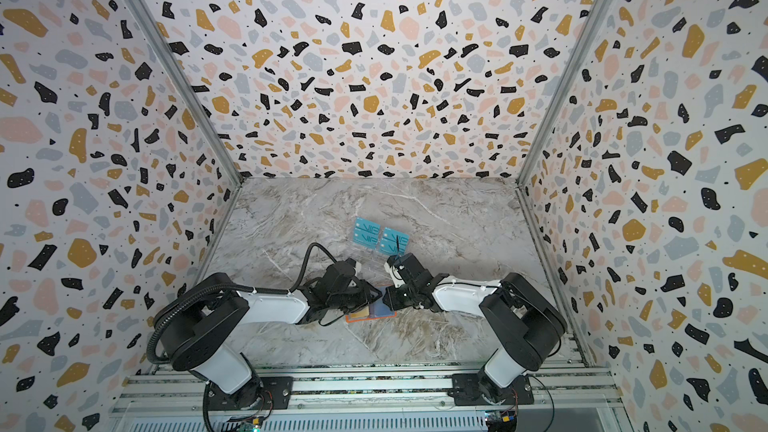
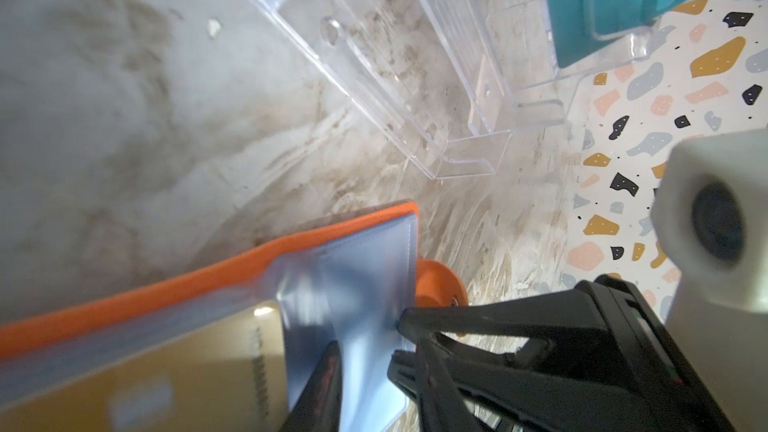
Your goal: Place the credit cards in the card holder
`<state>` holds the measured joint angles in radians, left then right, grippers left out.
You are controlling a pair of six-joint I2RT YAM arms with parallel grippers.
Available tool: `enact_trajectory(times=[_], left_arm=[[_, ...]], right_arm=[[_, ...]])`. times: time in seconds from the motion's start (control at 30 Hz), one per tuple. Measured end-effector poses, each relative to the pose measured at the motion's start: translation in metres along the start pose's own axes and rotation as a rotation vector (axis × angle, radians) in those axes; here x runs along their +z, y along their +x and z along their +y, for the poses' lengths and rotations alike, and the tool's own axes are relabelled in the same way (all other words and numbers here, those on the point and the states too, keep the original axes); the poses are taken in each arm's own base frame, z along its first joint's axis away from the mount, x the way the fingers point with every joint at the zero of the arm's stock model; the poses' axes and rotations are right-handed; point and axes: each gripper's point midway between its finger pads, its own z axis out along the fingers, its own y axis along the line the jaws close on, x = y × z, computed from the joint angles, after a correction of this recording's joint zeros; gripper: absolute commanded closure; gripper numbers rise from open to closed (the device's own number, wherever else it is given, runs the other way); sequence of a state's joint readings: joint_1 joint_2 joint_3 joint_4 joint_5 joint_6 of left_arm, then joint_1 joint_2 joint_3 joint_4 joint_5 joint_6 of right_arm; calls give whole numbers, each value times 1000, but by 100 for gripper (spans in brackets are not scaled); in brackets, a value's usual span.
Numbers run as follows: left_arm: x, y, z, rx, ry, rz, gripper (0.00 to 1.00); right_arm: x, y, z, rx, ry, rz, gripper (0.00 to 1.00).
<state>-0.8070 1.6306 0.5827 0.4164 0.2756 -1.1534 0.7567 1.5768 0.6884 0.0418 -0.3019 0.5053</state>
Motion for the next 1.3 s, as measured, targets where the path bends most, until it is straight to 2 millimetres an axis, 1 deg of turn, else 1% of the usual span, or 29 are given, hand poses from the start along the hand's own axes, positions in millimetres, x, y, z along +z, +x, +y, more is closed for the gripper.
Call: enact_trajectory(times=[0.27,0.4,0.53,0.7,0.97,1.07,1.23,1.3], left_arm=[[-5,9,3,-41,60,7,67],[-6,9,2,-46,79,3,67],[-6,4,-3,-41,112,-9,68],[-4,-3,-6,-40,147,-19,68],[4,-2,-2,-38,157,-1,68],[6,-1,-4,-33,173,7,70],[9,-1,-3,-30,180,10,76],[9,-1,-2,-31,183,13,84]], right_arm=[[0,0,0,7,-1,0,78],[0,0,0,10,-1,0,78],[-1,0,0,12,-3,-5,78],[-9,1,1,19,-2,-19,78],[-25,-11,4,27,-9,-83,78],[-25,-10,-2,44,0,-81,78],[-23,0,-13,76,16,-62,78],[-24,-1,-13,80,15,-63,78]])
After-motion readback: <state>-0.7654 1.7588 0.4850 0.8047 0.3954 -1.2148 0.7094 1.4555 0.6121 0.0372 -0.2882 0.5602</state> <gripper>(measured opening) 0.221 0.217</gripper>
